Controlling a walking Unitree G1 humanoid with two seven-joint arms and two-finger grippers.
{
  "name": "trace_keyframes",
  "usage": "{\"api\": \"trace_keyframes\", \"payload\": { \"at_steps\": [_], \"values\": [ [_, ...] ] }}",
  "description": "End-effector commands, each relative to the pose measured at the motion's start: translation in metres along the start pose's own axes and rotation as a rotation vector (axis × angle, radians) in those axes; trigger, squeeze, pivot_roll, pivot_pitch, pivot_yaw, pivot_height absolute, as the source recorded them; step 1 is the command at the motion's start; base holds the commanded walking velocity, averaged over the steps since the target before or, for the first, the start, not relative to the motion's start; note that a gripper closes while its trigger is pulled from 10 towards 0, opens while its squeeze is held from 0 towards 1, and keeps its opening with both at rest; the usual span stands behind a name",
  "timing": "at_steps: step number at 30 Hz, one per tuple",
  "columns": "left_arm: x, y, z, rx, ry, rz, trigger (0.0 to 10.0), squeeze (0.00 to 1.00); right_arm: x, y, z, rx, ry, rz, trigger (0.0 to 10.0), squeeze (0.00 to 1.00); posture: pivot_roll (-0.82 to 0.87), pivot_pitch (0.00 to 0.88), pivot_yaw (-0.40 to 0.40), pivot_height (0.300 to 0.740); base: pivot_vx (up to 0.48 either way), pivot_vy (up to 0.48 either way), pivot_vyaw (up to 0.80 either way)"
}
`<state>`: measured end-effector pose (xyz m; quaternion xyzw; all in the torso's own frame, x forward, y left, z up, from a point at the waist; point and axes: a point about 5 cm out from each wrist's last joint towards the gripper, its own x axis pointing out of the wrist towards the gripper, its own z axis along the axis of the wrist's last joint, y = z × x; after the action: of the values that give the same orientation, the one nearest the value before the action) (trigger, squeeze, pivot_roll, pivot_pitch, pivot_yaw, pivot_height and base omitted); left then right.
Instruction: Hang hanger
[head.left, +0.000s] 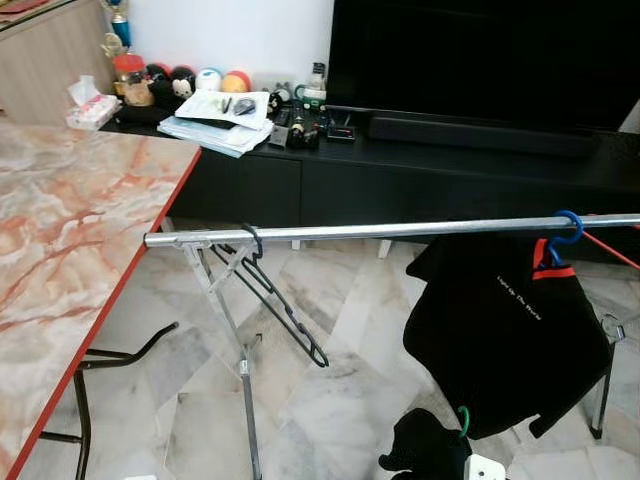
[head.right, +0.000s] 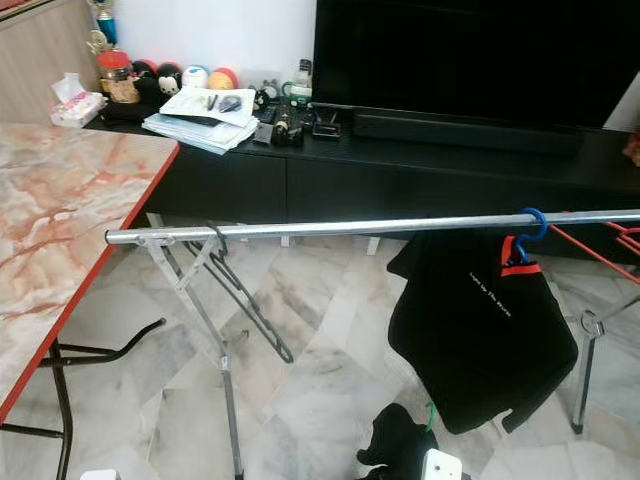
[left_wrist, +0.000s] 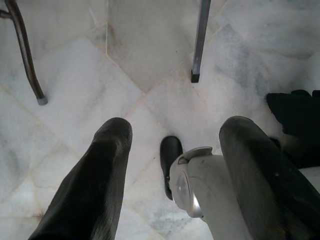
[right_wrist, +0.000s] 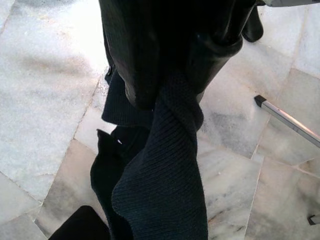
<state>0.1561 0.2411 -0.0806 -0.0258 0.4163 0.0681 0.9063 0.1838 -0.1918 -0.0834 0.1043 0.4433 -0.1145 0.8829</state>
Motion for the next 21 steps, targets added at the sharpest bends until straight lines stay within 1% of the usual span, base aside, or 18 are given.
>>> {"api": "trace_keyframes", "payload": {
  "at_steps": [1,10,12,21],
  "values": [
    [-0.0013,-0.0004,-0.0062,-0.004,0.027,0.004,10.0,0.00,-0.0001,-0.0001,0.0001,-0.005,-0.004,0.000,10.0,0.00,0.09,0.044,-0.034,0.740,0.000,0.000,0.00],
    [-0.0005,-0.0020,-0.0054,0.009,0.033,-0.001,10.0,0.00,-0.0002,0.0041,-0.0005,-0.006,-0.011,0.020,10.0,0.00,0.09,0.036,-0.032,0.740,0.000,0.000,0.00],
    [-0.0001,-0.0024,-0.0046,0.008,0.033,-0.005,10.0,0.00,-0.0001,0.0058,-0.0009,-0.010,-0.009,0.029,10.0,0.00,0.09,0.046,-0.034,0.740,0.000,0.000,0.00],
    [0.0005,-0.0032,-0.0039,-0.001,0.039,-0.013,10.0,0.00,-0.0004,0.0046,-0.0015,0.003,-0.012,0.021,10.0,0.00,0.09,0.061,-0.036,0.740,0.000,0.000,0.00]
  ]
}}
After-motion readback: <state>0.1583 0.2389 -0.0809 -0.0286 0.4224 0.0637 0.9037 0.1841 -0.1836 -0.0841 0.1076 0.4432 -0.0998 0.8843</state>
